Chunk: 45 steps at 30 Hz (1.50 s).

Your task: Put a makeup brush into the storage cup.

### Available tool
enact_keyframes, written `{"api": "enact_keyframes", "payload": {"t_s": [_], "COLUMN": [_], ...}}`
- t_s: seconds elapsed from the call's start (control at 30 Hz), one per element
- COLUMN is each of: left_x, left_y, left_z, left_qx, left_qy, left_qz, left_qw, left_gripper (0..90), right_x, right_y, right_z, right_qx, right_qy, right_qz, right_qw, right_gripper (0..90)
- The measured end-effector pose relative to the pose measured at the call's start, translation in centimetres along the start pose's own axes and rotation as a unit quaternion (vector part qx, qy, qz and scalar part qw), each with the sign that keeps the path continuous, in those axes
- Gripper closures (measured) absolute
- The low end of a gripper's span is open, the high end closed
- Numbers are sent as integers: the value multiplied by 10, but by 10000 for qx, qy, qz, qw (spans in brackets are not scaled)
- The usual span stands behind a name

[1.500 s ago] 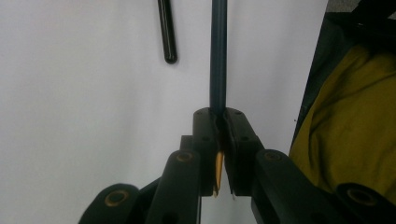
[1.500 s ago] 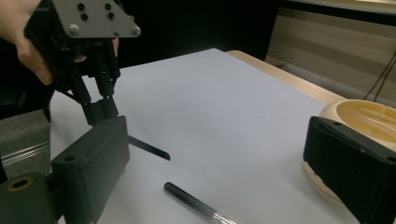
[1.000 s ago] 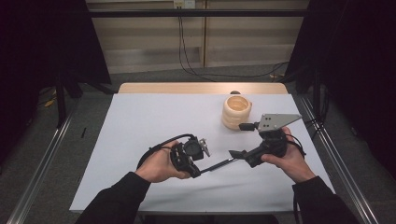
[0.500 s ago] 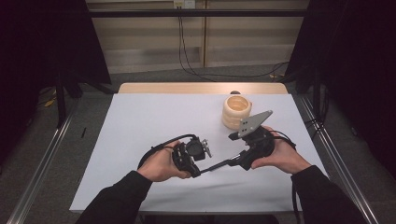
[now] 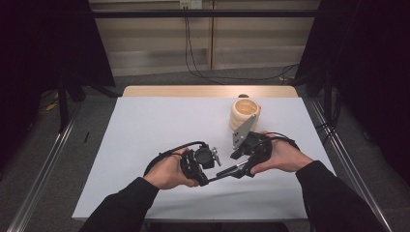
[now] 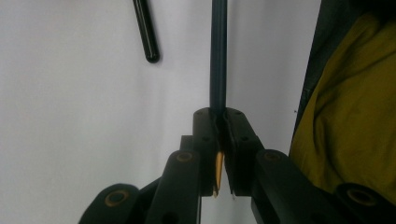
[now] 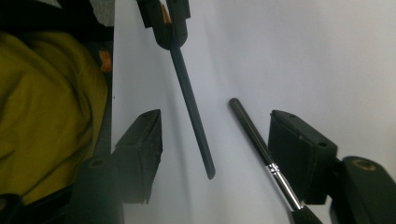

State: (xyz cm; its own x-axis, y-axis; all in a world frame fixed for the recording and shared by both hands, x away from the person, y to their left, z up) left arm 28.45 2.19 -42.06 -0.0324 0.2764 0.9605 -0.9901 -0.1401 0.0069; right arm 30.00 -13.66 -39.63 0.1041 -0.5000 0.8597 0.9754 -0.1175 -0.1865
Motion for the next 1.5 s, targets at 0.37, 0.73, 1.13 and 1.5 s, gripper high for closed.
{"api": "enact_keyframes", "payload": {"t_s": [0.37, 0.73, 1.13, 1.5], "left_x": [-4, -3, -3, -3], "left_y": [1, 2, 2, -1], "left_z": [1, 0, -2, -4], "left_qx": [-45, 85, 104, 157], "left_qy": [-15, 63, 73, 212], "left_qz": [-48, -2, -98, -185], "left_qw": [10000, 9999, 9999, 9995], "left_gripper": [841, 841, 841, 814], "right_x": [-18, -29, -36, -37], "right_y": [4, 4, 1, -2], "right_z": [-2, -3, -5, -7], "right_qx": [127, 95, 438, 565], "right_qy": [-565, -616, -586, -495], "right_qz": [354, 569, 608, 713], "right_qw": [9977, 9964, 9955, 9946], "right_gripper": [591, 686, 826, 850]}}
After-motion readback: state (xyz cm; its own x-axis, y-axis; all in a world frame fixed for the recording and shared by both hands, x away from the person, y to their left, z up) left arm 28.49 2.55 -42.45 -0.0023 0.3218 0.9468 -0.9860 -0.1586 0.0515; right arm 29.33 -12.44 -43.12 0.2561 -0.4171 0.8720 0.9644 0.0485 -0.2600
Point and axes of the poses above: each handheld gripper's, and its own axes: x roughly backward along the jaws, z roughly out of its top, y roughly to its right, the point moved 4 cm from there along -x, roughly forward along the jaws, and after that the axes turned 6 degrees about z, right-handed, at the moved point
